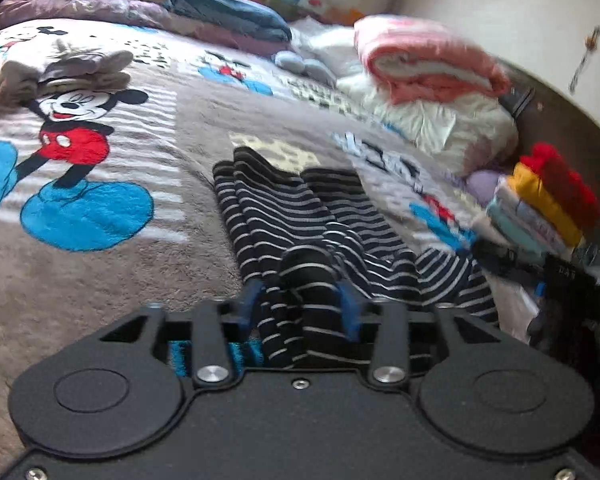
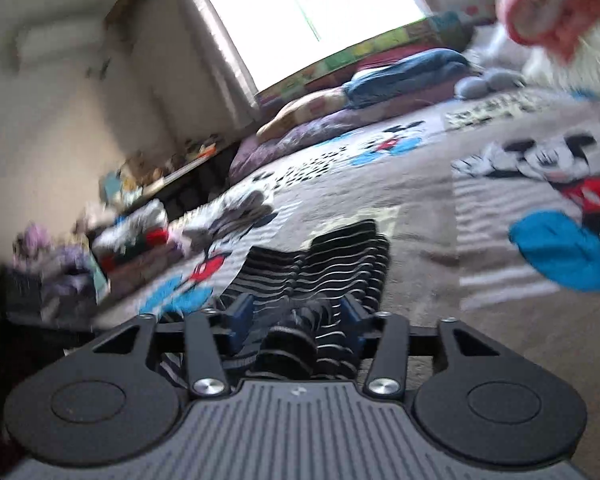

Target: Fold clothes

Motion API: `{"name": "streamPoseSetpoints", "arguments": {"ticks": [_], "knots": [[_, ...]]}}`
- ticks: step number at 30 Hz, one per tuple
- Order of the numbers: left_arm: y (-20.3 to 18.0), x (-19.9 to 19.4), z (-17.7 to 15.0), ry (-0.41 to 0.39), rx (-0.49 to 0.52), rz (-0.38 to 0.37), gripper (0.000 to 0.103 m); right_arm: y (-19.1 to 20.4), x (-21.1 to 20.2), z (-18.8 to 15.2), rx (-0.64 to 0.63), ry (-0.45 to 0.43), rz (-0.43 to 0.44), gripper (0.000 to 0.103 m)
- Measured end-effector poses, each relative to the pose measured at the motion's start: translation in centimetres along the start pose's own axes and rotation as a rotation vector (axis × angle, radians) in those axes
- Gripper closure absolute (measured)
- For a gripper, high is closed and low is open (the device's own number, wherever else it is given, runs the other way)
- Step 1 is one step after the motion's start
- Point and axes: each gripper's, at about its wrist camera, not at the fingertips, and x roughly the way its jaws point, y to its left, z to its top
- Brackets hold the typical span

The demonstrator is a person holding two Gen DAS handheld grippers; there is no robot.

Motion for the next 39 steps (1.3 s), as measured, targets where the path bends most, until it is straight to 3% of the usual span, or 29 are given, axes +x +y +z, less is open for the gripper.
{"name": "streamPoseSetpoints", "arguments": {"ticks": [2,7,10,12,14,16,20,29,39], "knots": [[0.1,-0.3,-0.2,-0.021,-0.009,-0.027,0.054,-0.9,-0.4,-0.5,0.059,-0.013,0.037,0.040],[0.2,0.3,-0.3,-0.020,-0.033,-0.106,0.053,-2.2,-1.5,-1.7,0.179,-0.025,0.153,0.030],[0.6,1.3,-0.5,-0.003,-0.047,-0.122,0.057,-1.6,-1.6,-1.7,0.135,-0.017,0.204,0.029],[1.0,1.4,-0.6,-0.011,-0.064,-0.136,0.080,-1.1,-0.8,-1.9,0.078,0.029,0.180,0.043],[1.4,1.4,-0.5,-0.027,-0.078,-0.154,0.091,-0.9,-0.1,-2.1,0.035,0.052,0.151,0.068],[1.5,1.0,-0.3,-0.054,-0.084,-0.176,0.092,-0.7,-0.4,-1.9,0.017,0.025,0.157,0.078],[2.1,0.5,0.7,-0.121,-0.112,-0.233,0.092,-0.5,-0.8,-0.9,0.000,-0.055,0.195,0.081],[3.6,1.9,4.5,-0.238,-0.142,-0.311,0.092,-2.1,1.9,3.0,0.048,-0.142,0.244,0.081],[7.4,5.7,6.4,-0.269,-0.233,-0.335,0.092,-4.4,7.8,6.8,0.068,-0.164,0.294,0.081]]}}
